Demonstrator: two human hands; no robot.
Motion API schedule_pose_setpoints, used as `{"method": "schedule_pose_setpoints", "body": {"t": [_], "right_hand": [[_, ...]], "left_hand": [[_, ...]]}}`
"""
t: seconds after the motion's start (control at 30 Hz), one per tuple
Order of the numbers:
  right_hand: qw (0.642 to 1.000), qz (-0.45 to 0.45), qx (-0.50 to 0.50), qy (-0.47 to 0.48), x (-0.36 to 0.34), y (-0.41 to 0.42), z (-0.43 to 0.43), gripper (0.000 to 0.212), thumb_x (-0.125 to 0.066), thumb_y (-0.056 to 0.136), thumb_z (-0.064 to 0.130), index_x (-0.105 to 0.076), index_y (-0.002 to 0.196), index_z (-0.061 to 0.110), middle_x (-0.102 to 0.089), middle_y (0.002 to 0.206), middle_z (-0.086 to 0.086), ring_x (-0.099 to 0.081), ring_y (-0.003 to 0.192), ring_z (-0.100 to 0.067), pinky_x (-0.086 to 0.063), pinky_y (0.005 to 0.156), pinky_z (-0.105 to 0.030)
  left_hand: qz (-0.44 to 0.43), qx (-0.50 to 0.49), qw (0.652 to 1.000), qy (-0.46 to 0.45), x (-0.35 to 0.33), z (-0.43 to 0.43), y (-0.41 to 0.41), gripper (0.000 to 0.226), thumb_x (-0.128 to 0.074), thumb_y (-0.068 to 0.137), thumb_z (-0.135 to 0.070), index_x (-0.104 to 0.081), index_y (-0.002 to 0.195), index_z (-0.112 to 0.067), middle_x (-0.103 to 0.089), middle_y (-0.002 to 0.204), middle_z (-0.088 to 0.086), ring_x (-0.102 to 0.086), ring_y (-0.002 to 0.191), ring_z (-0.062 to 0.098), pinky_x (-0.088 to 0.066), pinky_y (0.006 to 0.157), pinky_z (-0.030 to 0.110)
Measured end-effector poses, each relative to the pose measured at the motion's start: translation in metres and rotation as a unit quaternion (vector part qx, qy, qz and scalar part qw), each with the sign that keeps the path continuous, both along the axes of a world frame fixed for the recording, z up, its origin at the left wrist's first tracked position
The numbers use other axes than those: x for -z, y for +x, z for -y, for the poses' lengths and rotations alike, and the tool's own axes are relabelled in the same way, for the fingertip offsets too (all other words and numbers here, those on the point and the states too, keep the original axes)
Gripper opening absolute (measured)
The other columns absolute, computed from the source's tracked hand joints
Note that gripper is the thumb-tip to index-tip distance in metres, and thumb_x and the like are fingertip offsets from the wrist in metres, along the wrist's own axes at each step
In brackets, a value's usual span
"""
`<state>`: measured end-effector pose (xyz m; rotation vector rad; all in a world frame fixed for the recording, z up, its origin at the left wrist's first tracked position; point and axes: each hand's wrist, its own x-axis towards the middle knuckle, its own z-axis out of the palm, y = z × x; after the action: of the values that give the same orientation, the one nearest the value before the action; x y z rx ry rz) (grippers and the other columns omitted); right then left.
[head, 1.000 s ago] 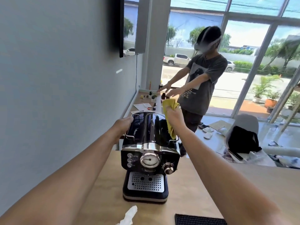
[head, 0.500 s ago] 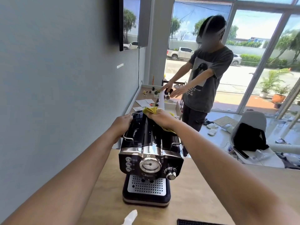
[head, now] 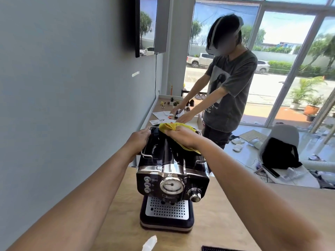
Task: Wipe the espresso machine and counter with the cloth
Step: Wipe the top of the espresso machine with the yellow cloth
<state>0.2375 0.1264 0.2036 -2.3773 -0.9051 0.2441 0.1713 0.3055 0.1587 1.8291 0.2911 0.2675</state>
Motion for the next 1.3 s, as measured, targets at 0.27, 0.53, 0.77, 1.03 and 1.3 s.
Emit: {"method": "schedule_pose_setpoints", "body": {"t": [0.27,0.53,0.77,1.03,1.3], "right_hand": [[0.994,-0.087,-0.061,0.013,-0.018,-0.037,0.050,0.029,-0.047,0.102,0.033,-0.062,0.082,0.019,-0.057,0.071,0.016,-0.051,0.065,0.005,-0.040,0.073,-0.017],[0.996,0.044,-0.076,-0.018,-0.004,-0.049,0.003,0.031,-0.047,0.099,0.039,-0.064,0.109,0.016,-0.065,0.115,0.001,-0.055,0.109,-0.015,-0.038,0.105,-0.039],[0.995,-0.082,-0.037,0.037,-0.023,-0.045,0.032,0.036,-0.054,0.098,0.033,-0.055,0.074,0.008,-0.047,0.068,0.000,-0.044,0.060,-0.008,-0.038,0.065,-0.028],[0.996,-0.035,-0.073,-0.033,-0.010,-0.064,0.011,0.040,-0.049,0.089,0.055,-0.067,0.109,0.026,-0.059,0.121,0.004,-0.049,0.116,-0.017,-0.033,0.107,-0.036],[0.998,-0.043,-0.027,0.035,-0.018,-0.051,0.025,0.029,-0.056,0.096,0.032,-0.063,0.096,0.004,-0.061,0.093,-0.005,-0.055,0.087,-0.017,-0.041,0.083,-0.034]], "left_hand": [[-0.028,-0.003,1.000,0.000,0.002,0.000,0.001,0.032,-0.043,0.098,-0.029,-0.065,0.099,-0.007,-0.062,0.098,0.012,-0.057,0.090,0.023,-0.043,0.079,0.033],[-0.027,0.003,1.000,0.003,-0.007,0.004,-0.006,0.040,-0.040,0.100,-0.034,-0.059,0.128,-0.012,-0.058,0.134,0.011,-0.054,0.124,0.028,-0.043,0.105,0.044],[-0.038,0.002,0.999,-0.014,-0.012,0.007,-0.008,0.043,-0.037,0.101,-0.035,-0.052,0.137,-0.017,-0.052,0.142,0.006,-0.050,0.128,0.026,-0.042,0.104,0.041],[-0.042,-0.011,0.999,0.010,-0.013,0.009,-0.007,0.045,-0.033,0.104,-0.028,-0.044,0.143,-0.009,-0.044,0.148,0.009,-0.042,0.135,0.027,-0.043,0.102,0.039],[-0.038,-0.008,0.999,-0.017,-0.006,0.005,-0.002,0.032,-0.038,0.101,-0.032,-0.065,0.106,-0.014,-0.061,0.119,0.010,-0.057,0.105,0.024,-0.046,0.089,0.034]]}}
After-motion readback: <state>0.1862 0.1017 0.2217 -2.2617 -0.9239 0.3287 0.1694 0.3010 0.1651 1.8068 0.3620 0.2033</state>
